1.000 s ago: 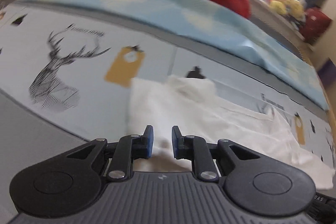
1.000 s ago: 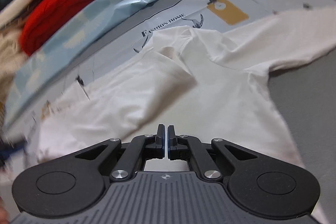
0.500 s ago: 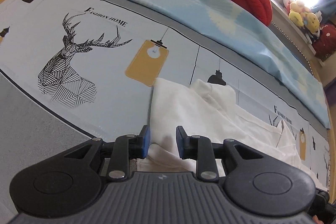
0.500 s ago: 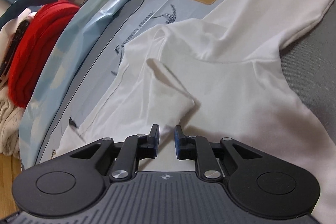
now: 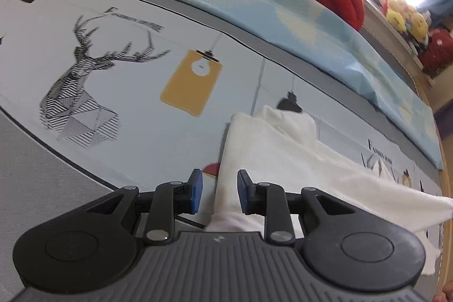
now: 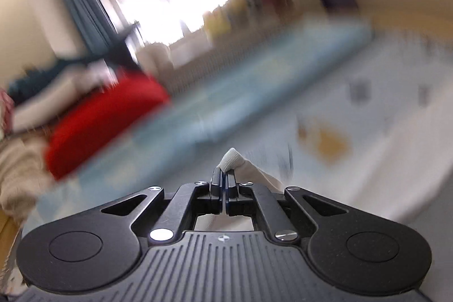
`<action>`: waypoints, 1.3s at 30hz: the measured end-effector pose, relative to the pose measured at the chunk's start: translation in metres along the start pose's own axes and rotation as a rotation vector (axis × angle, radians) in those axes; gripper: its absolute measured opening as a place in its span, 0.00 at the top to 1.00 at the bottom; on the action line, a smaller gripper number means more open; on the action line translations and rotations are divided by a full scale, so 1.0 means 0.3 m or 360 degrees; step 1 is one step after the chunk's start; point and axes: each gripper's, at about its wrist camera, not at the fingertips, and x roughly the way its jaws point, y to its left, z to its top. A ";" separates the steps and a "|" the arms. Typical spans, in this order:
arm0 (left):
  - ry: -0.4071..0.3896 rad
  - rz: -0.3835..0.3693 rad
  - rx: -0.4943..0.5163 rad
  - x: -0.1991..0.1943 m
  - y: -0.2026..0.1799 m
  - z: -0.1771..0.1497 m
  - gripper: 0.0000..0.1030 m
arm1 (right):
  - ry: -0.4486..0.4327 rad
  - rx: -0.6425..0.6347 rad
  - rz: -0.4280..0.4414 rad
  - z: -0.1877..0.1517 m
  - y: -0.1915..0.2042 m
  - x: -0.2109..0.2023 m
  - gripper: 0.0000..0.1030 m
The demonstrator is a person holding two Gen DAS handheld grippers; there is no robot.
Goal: Fold small clothes
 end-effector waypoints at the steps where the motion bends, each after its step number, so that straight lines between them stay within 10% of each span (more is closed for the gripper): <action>1: 0.0010 -0.0008 0.0018 0.006 -0.012 -0.007 0.71 | -0.0015 -0.0002 -0.0051 0.011 -0.008 -0.009 1.00; 7: 0.0101 -0.0063 0.0178 0.058 -0.086 -0.058 0.71 | 0.0445 0.0194 -0.0427 -0.068 -0.221 0.135 1.00; 13: 0.0177 0.0487 0.0352 0.141 -0.028 -0.103 0.76 | 0.0472 0.0222 -0.0429 -0.043 -0.278 0.162 0.93; 17: 0.0061 0.0148 0.0053 0.042 -0.008 -0.060 0.73 | 0.0435 0.0232 -0.0460 -0.018 -0.278 0.163 0.92; 22: 0.0357 -0.0279 -0.0270 0.070 0.005 -0.123 0.72 | 0.0496 0.0281 -0.0408 -0.021 -0.304 0.174 0.92; 26: 0.0497 -0.0280 -0.0432 0.131 0.029 -0.174 0.67 | 0.0588 0.0365 -0.0427 -0.040 -0.328 0.190 0.92; 33: 0.0350 -0.0222 -0.0579 0.133 0.083 -0.152 0.67 | 0.0659 0.0423 -0.0496 -0.065 -0.348 0.206 0.77; 36: 0.0308 -0.0110 -0.0552 0.117 0.078 -0.153 0.99 | 0.0649 0.0442 -0.0510 -0.065 -0.350 0.203 0.76; 39: 0.0215 0.0043 -0.0500 0.058 0.063 -0.152 0.99 | 0.0651 0.0447 -0.0503 -0.065 -0.347 0.205 0.76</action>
